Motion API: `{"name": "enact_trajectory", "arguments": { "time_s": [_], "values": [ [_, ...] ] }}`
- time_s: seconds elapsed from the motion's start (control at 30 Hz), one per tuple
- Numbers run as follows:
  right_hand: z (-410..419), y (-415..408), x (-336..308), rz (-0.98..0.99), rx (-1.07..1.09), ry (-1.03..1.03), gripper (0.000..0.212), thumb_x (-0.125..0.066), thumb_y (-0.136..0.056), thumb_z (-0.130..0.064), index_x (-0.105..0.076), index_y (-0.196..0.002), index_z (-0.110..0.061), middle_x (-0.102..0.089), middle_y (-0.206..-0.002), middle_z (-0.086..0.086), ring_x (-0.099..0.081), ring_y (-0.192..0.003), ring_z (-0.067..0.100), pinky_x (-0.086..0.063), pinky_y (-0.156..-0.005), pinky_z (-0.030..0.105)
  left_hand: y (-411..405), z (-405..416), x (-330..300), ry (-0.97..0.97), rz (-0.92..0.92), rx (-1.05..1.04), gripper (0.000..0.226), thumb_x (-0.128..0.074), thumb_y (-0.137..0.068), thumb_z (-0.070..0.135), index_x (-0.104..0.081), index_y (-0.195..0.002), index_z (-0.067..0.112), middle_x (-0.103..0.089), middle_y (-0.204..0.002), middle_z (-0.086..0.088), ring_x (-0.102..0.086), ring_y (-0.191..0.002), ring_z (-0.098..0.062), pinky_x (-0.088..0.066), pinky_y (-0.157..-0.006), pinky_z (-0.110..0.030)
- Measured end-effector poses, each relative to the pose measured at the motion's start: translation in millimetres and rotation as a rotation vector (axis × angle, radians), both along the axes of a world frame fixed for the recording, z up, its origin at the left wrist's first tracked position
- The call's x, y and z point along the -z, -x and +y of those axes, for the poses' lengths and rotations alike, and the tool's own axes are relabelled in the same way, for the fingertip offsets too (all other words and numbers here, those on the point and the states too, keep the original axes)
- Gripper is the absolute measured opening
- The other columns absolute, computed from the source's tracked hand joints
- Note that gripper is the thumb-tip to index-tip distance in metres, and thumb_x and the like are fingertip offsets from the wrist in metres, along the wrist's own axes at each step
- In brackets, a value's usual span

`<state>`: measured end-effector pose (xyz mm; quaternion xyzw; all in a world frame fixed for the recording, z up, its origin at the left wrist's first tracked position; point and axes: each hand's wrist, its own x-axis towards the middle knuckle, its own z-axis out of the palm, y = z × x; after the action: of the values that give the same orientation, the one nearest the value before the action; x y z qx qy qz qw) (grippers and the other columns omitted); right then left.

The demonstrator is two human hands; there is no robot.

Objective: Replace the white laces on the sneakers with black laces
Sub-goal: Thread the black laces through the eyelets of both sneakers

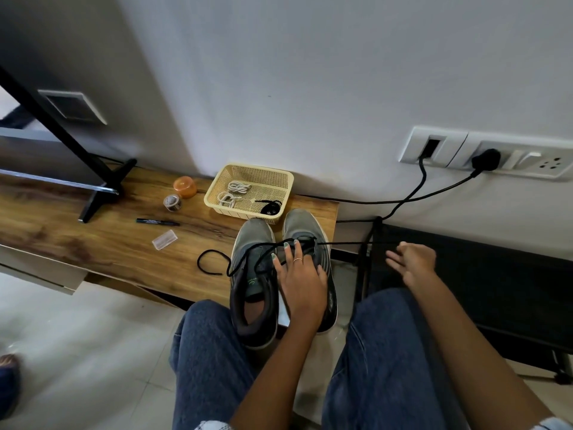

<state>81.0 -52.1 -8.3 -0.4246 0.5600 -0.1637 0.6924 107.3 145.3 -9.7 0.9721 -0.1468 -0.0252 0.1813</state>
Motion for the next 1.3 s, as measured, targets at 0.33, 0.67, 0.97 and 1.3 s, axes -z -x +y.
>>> {"name": "enact_trajectory", "arguments": {
  "time_s": [0.33,0.67,0.97,1.3],
  "values": [
    [29.6,-6.4,-0.2,0.372,-0.710,0.937,0.018,-0.059,-0.088,-0.013,-0.071,-0.101,-0.011,-0.067,-0.107,0.007,-0.061,-0.100,0.026,-0.048,-0.088,0.038,-0.7,1.7,-1.5,0.072,0.020,0.002,0.044,-0.039,-0.100,0.029,-0.048,-0.137,0.006,-0.023,-0.158,-0.010,-0.009,-0.149,-0.024,0.018,-0.110,-0.033],
    [94.2,-50.0,11.2,0.271,-1.012,0.980,0.012,-0.056,-0.092,-0.026,-0.066,-0.088,-0.020,-0.064,-0.098,0.001,-0.055,-0.098,0.023,-0.045,-0.085,0.039,-3.9,2.2,3.1,0.082,0.010,0.032,0.040,-0.043,-0.099,0.026,-0.052,-0.132,0.005,-0.025,-0.157,-0.011,-0.012,-0.148,-0.026,0.015,-0.112,-0.033],
    [70.5,-39.9,1.4,0.270,-0.894,0.692,0.017,-0.051,-0.095,-0.010,-0.057,-0.081,-0.003,-0.053,-0.076,0.003,-0.050,-0.078,0.018,-0.034,-0.059,0.027,-3.5,0.1,4.9,0.125,0.046,-0.040,0.035,-0.042,-0.099,0.017,-0.053,-0.128,0.002,-0.019,-0.158,-0.015,-0.009,-0.148,-0.029,0.004,-0.118,-0.034],
    [2.3,6.5,18.3,0.586,-0.699,0.628,0.017,-0.055,-0.090,-0.011,-0.064,-0.090,0.003,-0.064,-0.104,0.025,-0.060,-0.094,0.037,-0.039,-0.070,0.029,-4.0,1.9,1.9,0.112,0.056,-0.023,0.037,-0.040,-0.101,0.020,-0.050,-0.132,0.004,-0.015,-0.160,-0.013,-0.005,-0.149,-0.026,0.008,-0.117,-0.032]
  ]
}}
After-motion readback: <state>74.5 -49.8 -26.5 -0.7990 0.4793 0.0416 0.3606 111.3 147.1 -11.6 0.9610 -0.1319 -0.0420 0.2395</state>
